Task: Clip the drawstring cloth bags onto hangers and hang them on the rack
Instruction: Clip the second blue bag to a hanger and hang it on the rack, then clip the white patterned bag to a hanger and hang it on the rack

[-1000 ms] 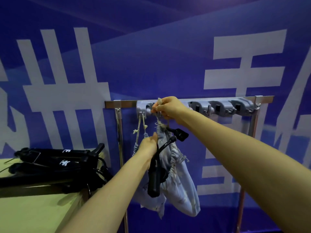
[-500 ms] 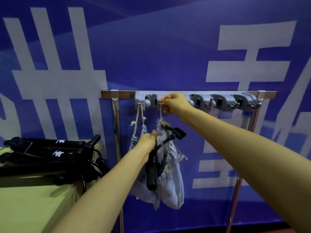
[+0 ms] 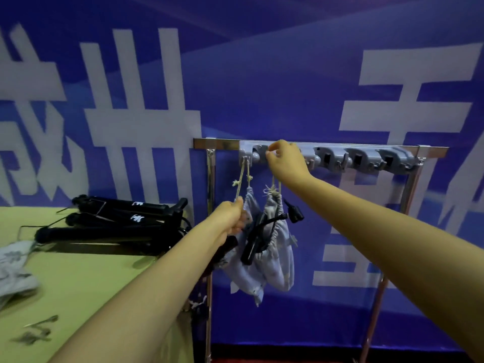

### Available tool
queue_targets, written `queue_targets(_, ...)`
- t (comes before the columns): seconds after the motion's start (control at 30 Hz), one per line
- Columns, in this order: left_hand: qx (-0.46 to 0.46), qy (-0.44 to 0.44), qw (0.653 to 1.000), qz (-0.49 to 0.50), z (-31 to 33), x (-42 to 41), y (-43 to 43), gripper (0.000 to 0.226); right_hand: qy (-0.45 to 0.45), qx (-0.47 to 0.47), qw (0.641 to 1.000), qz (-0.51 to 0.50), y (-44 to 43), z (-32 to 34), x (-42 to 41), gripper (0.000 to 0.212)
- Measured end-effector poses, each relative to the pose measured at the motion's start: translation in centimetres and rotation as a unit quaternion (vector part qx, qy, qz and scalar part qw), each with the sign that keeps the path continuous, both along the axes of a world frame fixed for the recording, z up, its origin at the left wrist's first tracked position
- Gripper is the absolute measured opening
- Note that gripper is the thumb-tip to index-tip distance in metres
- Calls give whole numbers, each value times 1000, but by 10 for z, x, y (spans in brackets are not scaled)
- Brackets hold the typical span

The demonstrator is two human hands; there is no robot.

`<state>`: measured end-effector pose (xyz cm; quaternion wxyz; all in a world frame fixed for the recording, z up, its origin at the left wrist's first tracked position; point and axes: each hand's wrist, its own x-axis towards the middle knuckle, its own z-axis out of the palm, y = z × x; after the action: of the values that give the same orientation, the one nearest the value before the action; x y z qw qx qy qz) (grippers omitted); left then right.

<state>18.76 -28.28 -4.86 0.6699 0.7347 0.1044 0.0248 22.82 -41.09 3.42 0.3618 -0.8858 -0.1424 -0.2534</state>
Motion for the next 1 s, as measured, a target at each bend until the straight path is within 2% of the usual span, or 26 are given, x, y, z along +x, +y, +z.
queue_targets(0.23,7,-36,998,41,21,-75,51,39,-76,-50,986,138,80,-1,-70,24)
queue_targets(0.6,34,-47,970,236,3,-216,223,38,-58,-174,934,307,226,-57,-201,31)
queue_targets(0.67,36,-47,962,267,-8,-235,249,36,-43,-202,925,319,242,-74,-212,31)
queue_targets(0.8,114,-32,928,352,-34,-270,291,26,12,-237,920,313,261,-108,-214,28)
queue_targets(1.0,175,3,919,352,-59,-295,324,32,98,-217,935,263,269,-142,-199,26)
